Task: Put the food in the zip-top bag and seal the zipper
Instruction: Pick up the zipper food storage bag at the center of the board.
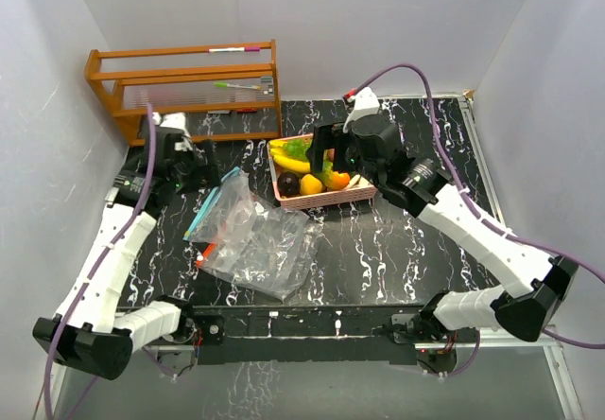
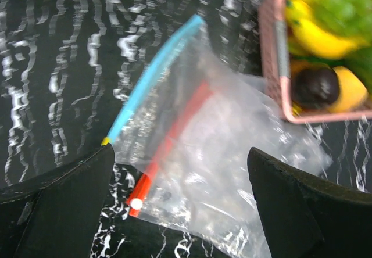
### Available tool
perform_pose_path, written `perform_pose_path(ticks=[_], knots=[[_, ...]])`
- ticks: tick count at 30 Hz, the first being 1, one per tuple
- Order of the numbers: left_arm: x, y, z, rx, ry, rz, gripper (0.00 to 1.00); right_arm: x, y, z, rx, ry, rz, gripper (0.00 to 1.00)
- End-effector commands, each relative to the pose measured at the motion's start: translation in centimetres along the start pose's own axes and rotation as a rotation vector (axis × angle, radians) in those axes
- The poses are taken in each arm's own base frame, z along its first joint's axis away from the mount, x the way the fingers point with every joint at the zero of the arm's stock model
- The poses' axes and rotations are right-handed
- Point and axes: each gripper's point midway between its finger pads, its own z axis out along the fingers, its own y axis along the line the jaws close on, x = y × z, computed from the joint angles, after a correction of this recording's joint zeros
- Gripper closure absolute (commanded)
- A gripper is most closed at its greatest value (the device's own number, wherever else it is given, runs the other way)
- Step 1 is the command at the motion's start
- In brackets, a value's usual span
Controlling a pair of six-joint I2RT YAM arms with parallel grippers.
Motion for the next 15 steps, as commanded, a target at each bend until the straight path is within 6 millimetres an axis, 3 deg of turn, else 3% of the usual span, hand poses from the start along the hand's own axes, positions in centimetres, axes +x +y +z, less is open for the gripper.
perform_pose_path(ticks=[1, 8, 15], knots=[[-1.0, 4.6, -0.7, -0.13, -0.038, -0.13, 0.03, 1.2, 6.0, 1.9, -0.273, 0.024, 0.005, 0.05], [-1.2, 7.8, -0.9, -0.258, -0.092, -0.203, 0.03, 4.9, 12.4, 5.2, -0.415, 0.112, 0.017, 0.06], [-0.2, 8.1, -0.2, -0.254, -0.082, -0.244, 0.03, 9.2, 17.8, 7.2, -0.523, 0.21, 0.008, 0.07]])
